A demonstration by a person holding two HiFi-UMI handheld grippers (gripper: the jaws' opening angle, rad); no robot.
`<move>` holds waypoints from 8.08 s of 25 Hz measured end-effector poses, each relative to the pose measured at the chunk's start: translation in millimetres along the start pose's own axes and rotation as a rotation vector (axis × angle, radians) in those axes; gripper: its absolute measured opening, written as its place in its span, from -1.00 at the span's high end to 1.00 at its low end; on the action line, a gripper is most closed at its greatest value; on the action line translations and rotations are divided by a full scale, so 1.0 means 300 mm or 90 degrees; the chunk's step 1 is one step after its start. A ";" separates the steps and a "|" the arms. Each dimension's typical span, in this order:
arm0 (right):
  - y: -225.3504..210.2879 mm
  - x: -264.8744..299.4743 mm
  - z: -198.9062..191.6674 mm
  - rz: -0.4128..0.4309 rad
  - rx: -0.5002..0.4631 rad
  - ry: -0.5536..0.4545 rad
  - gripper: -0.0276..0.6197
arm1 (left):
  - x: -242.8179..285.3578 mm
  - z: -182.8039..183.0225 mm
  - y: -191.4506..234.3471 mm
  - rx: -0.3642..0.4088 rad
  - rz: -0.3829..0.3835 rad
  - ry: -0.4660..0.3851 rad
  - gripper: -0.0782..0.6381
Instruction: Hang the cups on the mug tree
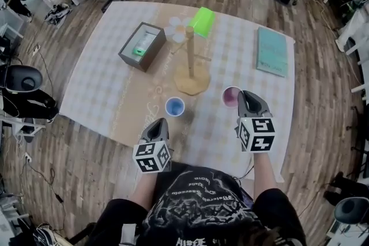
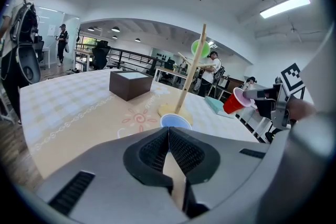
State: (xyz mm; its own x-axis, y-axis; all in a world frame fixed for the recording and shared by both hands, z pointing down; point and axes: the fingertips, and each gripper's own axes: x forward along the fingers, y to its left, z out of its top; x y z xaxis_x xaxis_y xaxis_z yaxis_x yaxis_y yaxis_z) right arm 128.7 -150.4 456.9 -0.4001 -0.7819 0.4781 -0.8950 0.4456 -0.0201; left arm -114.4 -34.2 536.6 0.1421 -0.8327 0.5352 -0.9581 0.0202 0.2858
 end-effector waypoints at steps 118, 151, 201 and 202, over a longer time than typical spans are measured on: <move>0.558 0.260 0.322 -0.182 -0.238 -0.173 0.40 | 0.088 0.129 0.265 0.029 -0.072 0.003 0.73; 0.320 -0.028 -0.401 -0.120 0.025 0.065 0.89 | 0.254 0.038 0.077 0.034 -0.184 0.238 0.57; 0.313 0.000 -0.457 -0.131 0.013 0.100 0.89 | 0.329 0.808 0.052 0.187 0.036 -0.125 0.68; 0.312 -0.002 -0.457 -0.132 0.012 0.100 0.89 | 0.332 0.815 0.055 0.200 0.045 -0.128 0.68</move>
State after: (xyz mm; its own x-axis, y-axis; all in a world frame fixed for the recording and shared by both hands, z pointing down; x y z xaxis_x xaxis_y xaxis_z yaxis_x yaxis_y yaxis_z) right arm 72.1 -48.4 575.2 -0.1736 -0.7774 0.6046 -0.9588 0.2736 0.0764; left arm -176.8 -252.2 400.1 0.0516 -0.9281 0.3687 -0.9977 -0.0638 -0.0210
